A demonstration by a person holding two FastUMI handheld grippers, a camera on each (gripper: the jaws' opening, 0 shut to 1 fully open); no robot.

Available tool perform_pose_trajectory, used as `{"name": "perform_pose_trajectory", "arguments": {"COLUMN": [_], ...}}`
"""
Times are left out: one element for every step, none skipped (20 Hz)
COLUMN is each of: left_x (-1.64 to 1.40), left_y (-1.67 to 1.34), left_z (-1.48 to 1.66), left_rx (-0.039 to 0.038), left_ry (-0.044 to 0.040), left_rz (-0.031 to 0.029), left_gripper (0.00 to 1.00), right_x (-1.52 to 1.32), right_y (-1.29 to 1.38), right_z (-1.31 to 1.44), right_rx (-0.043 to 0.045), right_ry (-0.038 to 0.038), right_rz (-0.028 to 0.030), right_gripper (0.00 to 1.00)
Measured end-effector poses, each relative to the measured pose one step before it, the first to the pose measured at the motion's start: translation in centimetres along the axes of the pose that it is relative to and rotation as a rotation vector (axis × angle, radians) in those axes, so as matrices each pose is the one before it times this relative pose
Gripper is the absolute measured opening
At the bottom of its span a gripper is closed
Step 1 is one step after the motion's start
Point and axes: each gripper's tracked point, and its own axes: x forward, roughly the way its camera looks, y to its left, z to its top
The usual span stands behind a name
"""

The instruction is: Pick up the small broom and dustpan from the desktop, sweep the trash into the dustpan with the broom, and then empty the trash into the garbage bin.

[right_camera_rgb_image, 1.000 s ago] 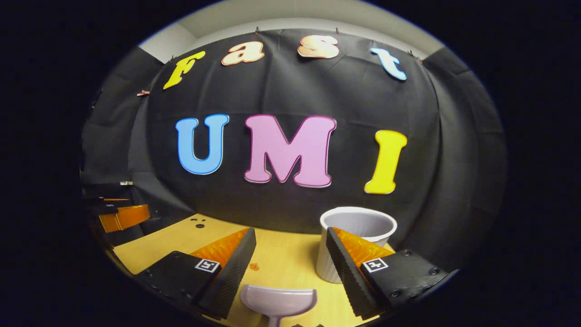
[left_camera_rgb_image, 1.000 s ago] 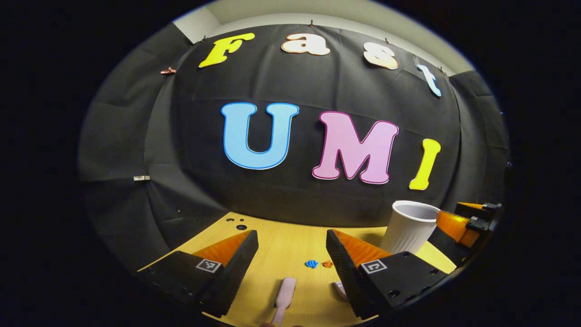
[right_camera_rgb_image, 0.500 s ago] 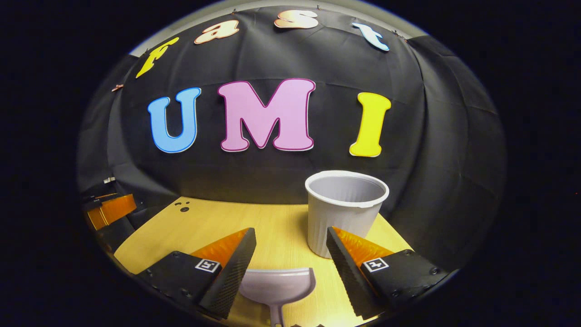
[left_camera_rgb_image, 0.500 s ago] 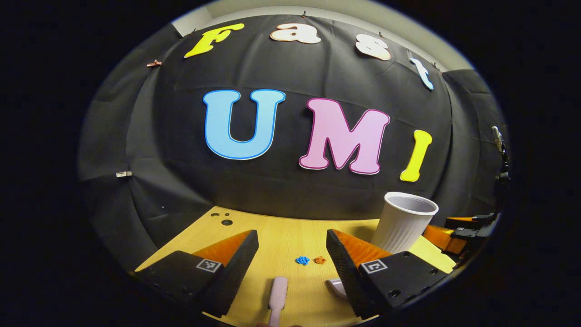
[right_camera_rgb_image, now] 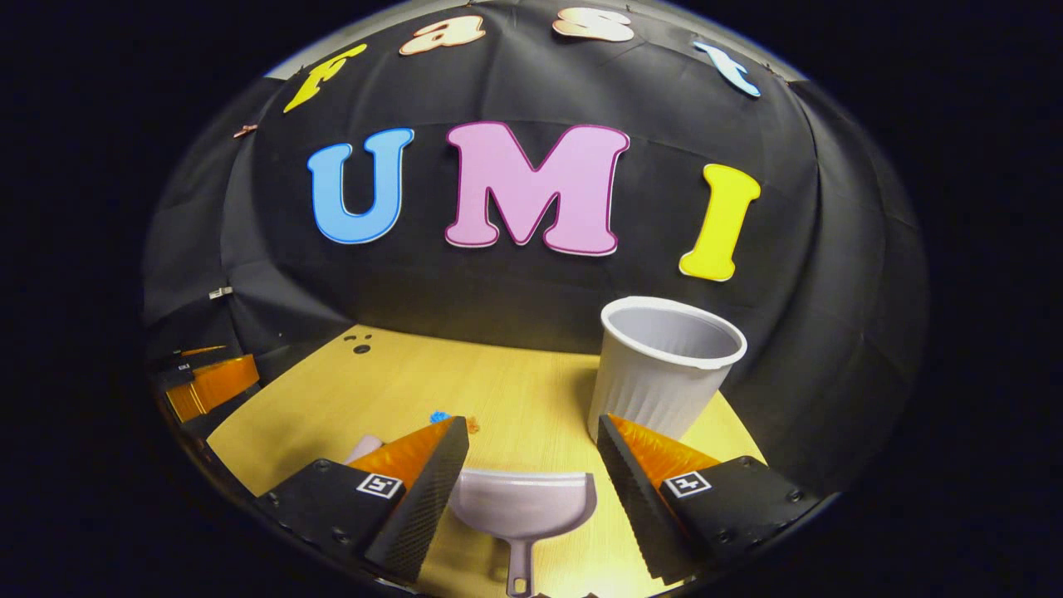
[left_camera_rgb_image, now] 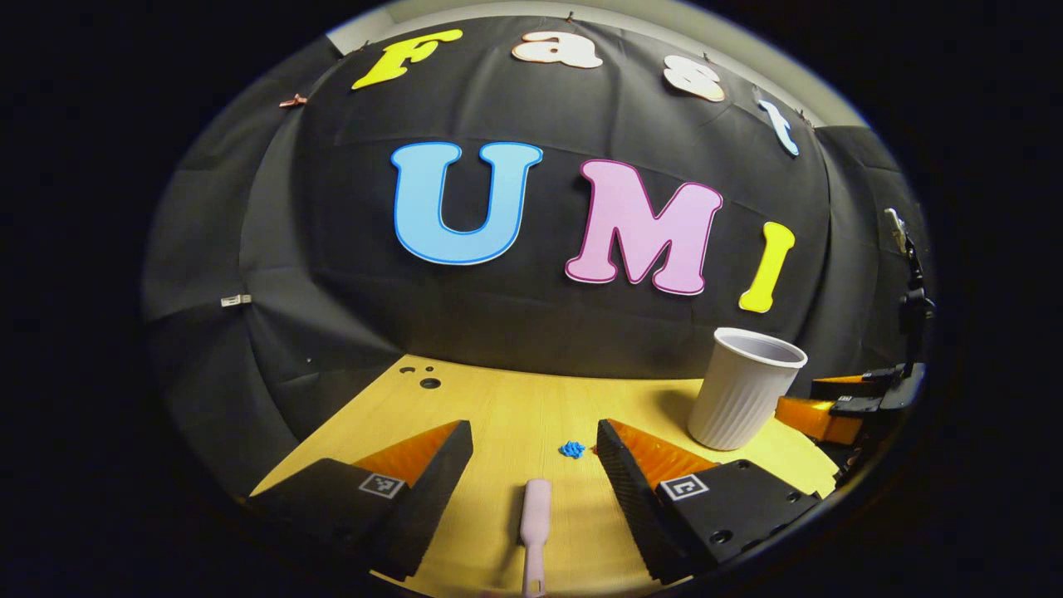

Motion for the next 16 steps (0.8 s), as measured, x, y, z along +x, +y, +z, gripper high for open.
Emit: {"name": "perform_pose_trajectory", "arguments": {"left_x": [-0.126, -0.219, -0.068, -0.099, -0.163, -0.015, 0.041, 0.016, 0.092, 0.209, 0.143, 0.117, 0.103, 0.178, 0.116, 0.230], "left_y": [0.383, 0.457, 0.362, 0.234, 0.216, 0.240, 0.154, 0.049, 0.046, 0.162, 0.039, -0.088, -0.071, -0.005, 0.034, 0.052], "left_z": [-0.487, -0.510, -0.561, -0.553, -0.315, -0.478, -0.357, -0.446, -0.304, -0.433, -0.261, -0.349, -0.253, -0.432, -0.355, -0.456], "left_rx": [0.00429, 0.00563, 0.00287, -0.00050, -0.00249, -0.00293, -0.00350, -0.00578, -0.00581, -0.00712, -0.00752, -0.00635, -0.00347, -0.00119, 0.00066, 0.00011], "left_ry": [0.01642, 0.01382, 0.01456, 0.01177, 0.01197, 0.01236, 0.01308, 0.01527, 0.01356, 0.01341, 0.01169, 0.01207, 0.01097, 0.01316, 0.01183, 0.01201], "left_rz": [0.00516, 0.00741, 0.00420, 0.00080, -0.00022, 0.00179, 0.00220, 0.00111, 0.00246, 0.00696, 0.00346, -0.00018, -0.00086, 0.00312, 0.00472, 0.00471], "left_gripper": [0.96, 0.96, 0.96, 0.96, 0.96, 0.96, 0.96, 0.96, 0.96, 0.96, 0.96, 0.96, 0.96, 0.96, 0.96, 0.96], "right_x": [0.147, -0.022, 0.065, 0.096, 0.327, 0.502, 0.248, 0.240, 0.470, 0.339, 0.380, 0.424, 0.592, 0.544, 0.643, 0.573], "right_y": [0.180, 0.237, 0.167, -0.032, -0.287, -0.158, -0.188, -0.408, -0.501, -0.133, -0.139, -0.334, -0.253, -0.200, -0.194, -0.053], "right_z": [-1.071, -1.019, -1.026, -1.014, -0.893, -1.339, -1.600, -1.399, -1.328, -1.027, -0.849, -0.895, -0.896, -0.748, -0.952, -0.983], "right_rx": [-0.00133, 0.00179, 0.00641, 0.00898, 0.00742, 0.00530, 0.00591, 0.01308, 0.02505, 0.03238, 0.02747, 0.01728, 0.00873, -0.00012, -0.00186, 0.00387], "right_ry": [0.02968, 0.03138, 0.02836, 0.02786, 0.03180, 0.03627, 0.03714, 0.04506, 0.04560, 0.04028, 0.03502, 0.03181, 0.02929, 0.02917, 0.03251, 0.04537], "right_rz": [0.00359, 0.00234, 0.00076, -0.00025, -0.00223, -0.00416, -0.00807, -0.01381, -0.01199, -0.00582, -0.00418, -0.00644, -0.00448, -0.00434, -0.00283, 0.00003], "right_gripper": [0.98, 0.98, 0.98, 0.98, 0.98, 0.98, 0.98, 0.98, 0.98, 0.98, 0.98, 0.98, 0.98, 0.98, 0.98, 0.98]}}
